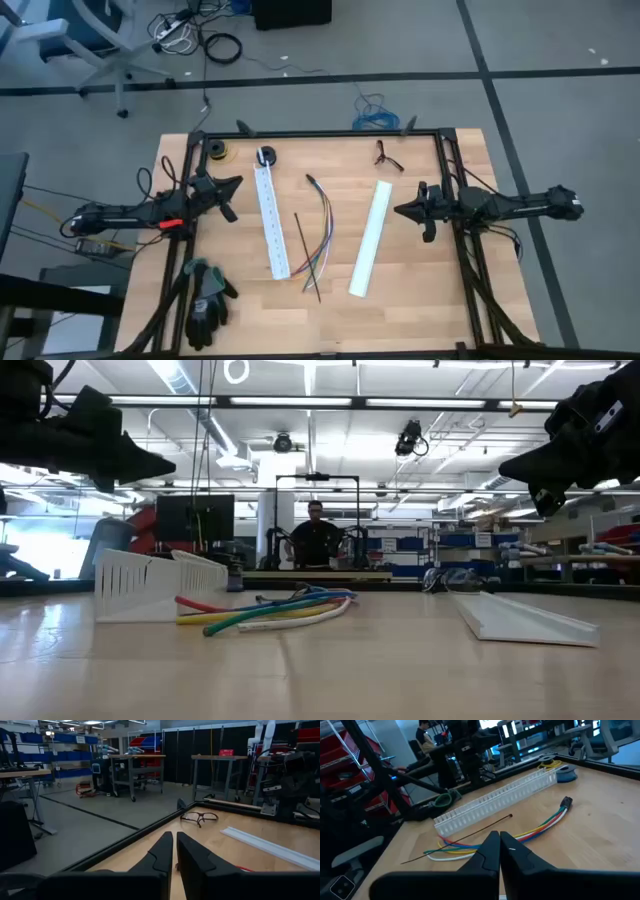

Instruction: Ziptie cables

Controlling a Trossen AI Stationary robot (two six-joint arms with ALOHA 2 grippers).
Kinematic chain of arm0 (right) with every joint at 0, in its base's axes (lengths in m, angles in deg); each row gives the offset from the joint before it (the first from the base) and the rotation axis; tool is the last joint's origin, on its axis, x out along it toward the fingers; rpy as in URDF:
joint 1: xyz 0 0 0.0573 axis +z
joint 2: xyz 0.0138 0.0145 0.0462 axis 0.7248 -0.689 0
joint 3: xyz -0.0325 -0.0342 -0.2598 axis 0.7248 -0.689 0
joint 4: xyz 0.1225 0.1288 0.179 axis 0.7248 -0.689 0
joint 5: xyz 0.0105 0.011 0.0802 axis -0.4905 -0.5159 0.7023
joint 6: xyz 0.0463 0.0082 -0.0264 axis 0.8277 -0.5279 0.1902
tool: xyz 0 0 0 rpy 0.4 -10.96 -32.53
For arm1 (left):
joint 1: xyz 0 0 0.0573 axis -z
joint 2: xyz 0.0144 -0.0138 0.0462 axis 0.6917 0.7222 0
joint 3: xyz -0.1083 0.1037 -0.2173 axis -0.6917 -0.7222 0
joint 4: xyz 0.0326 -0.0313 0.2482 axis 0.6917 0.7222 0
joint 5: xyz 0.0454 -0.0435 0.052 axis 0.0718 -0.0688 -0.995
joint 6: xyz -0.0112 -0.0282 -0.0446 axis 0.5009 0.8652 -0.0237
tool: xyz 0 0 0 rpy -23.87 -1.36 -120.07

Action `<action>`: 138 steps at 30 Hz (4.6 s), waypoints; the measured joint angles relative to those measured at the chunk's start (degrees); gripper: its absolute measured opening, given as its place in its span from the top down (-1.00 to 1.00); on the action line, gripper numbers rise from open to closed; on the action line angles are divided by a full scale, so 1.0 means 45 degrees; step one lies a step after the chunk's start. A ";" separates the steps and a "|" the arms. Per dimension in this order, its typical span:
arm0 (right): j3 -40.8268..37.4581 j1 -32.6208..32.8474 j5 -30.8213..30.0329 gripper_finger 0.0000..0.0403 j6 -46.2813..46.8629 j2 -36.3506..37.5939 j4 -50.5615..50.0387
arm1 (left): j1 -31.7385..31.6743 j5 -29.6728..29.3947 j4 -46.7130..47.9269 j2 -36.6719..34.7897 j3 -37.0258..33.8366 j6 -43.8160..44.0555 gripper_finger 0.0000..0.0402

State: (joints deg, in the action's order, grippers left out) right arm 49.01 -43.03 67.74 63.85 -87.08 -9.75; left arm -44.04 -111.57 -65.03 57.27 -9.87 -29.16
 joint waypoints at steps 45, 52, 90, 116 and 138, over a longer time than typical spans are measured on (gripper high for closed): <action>-0.0002 -0.0005 0.0003 0.98 -0.0003 0.0000 0.0000 | -0.0003 0.0000 0.0004 0.0000 0.0000 0.0003 0.83; 0.0000 -0.0005 0.0005 0.98 -0.0005 0.0000 0.0000 | -0.0002 0.0000 -0.0001 0.0000 0.0000 0.0005 0.83; 0.0000 -0.0005 0.0005 0.98 -0.0002 0.0000 0.0000 | -0.0001 0.0000 -0.0001 0.0000 0.0000 0.0000 0.83; 0.0000 -0.0005 0.0000 0.98 -0.0003 0.0000 0.0000 | -0.0061 0.1522 -0.0869 0.3455 0.0260 0.1719 0.83; 0.0000 -0.0001 0.0005 0.98 0.0000 0.0000 0.0000 | -0.0359 0.1982 -0.1499 1.1385 0.5330 0.2248 0.80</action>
State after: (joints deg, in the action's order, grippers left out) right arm 49.01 -43.03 67.76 63.85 -87.08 -9.75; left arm -45.66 -102.65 -71.77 108.51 14.11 -19.05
